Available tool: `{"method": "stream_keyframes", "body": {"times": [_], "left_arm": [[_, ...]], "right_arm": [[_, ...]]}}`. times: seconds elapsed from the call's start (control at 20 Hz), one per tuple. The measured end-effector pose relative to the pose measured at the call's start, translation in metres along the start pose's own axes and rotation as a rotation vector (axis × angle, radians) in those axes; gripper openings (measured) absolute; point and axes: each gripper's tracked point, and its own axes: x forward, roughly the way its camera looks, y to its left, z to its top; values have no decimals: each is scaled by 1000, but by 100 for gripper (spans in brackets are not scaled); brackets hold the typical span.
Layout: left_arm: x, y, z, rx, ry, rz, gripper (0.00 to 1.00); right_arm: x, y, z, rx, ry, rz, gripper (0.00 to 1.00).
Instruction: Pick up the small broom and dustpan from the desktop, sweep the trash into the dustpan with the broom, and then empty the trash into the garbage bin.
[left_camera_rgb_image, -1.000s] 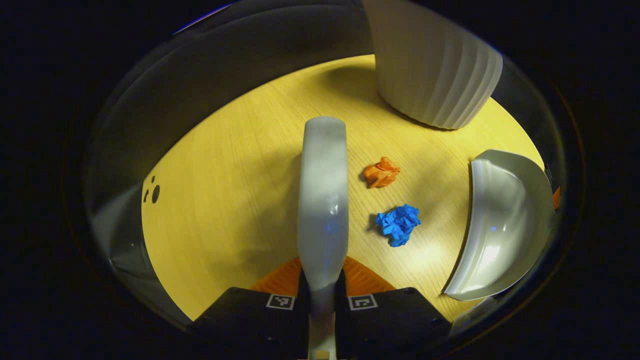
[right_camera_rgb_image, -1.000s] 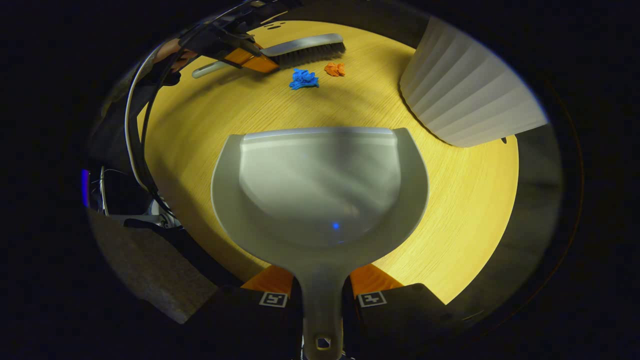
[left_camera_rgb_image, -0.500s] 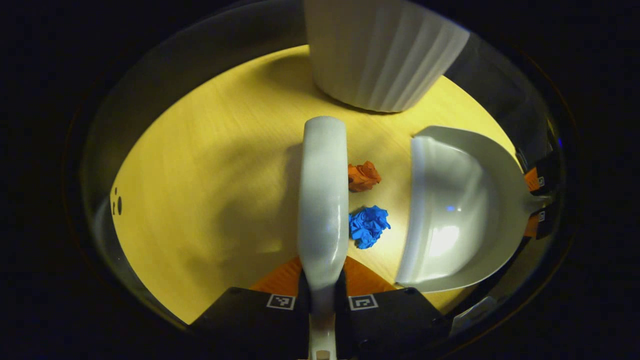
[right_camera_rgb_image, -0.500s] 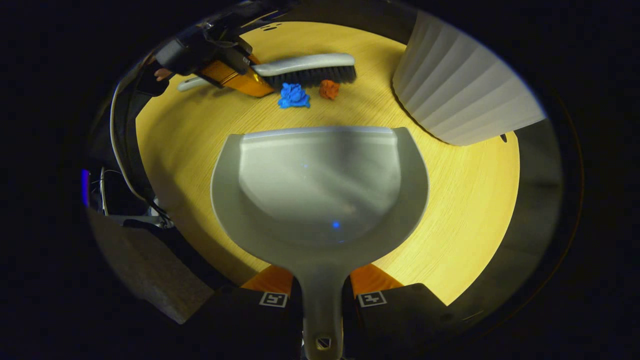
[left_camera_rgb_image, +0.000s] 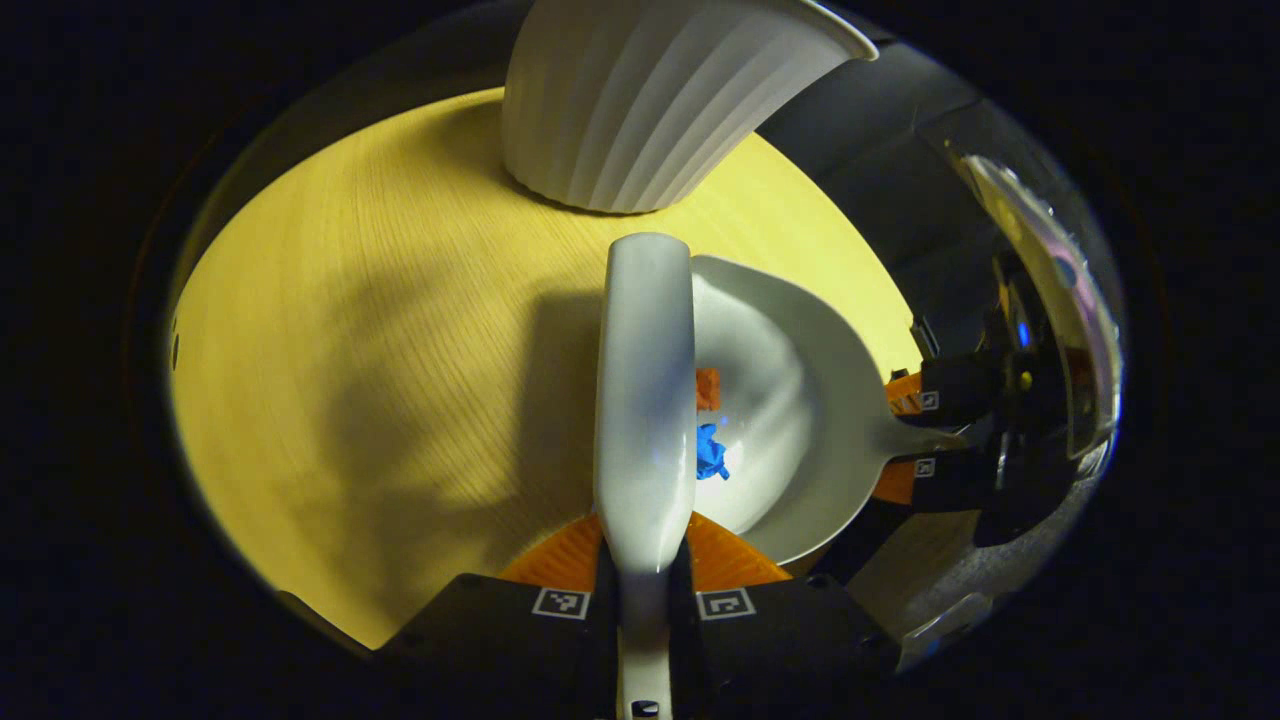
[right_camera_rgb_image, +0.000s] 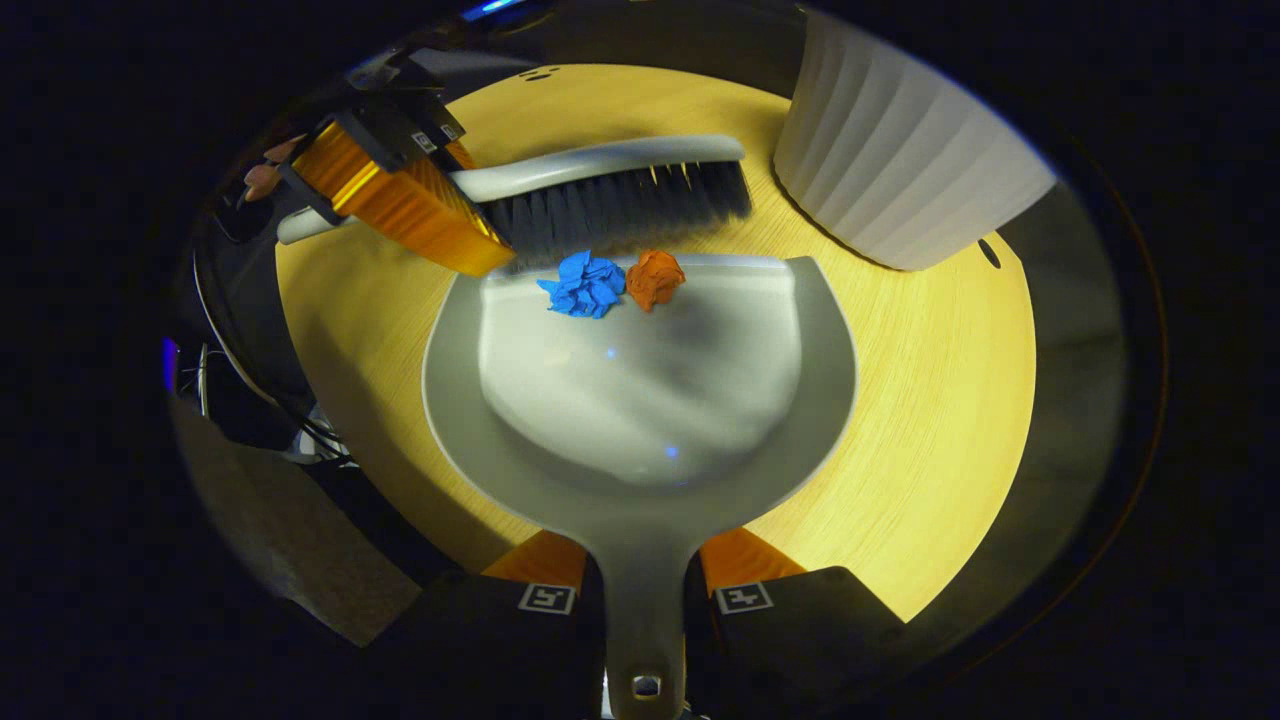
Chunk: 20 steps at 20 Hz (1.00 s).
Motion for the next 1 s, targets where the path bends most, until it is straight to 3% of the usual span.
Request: {"method": "stream_keyframes", "body": {"times": [0.05,0.1,0.15,0.25,0.35,0.5,0.6,0.75,1.0], "left_arm": [[-9,-3,0,4,-16,8,24],[-22,-1,-1,8,-30,27,24],[-34,0,-1,8,-47,55,24],[-49,7,-2,-11,-91,122,24],[-62,21,-7,-44,-137,191,24],[-87,43,-16,-80,-195,280,24],[-90,51,-31,-133,-210,297,22],[-80,65,-46,-196,-204,325,24],[-63,73,-64,-230,-211,330,24]], "right_arm": [[4,1,-1,7,-27,0,32],[7,1,0,16,-53,-4,36],[6,3,0,28,-73,-7,32],[2,6,2,67,-93,-2,36],[-10,6,1,110,-112,-1,39],[-40,8,-1,161,-107,-31,36],[-65,2,1,189,-108,-58,40],[-112,-9,3,225,-105,-94,36],[-184,-23,23,276,-148,-102,36]]}}
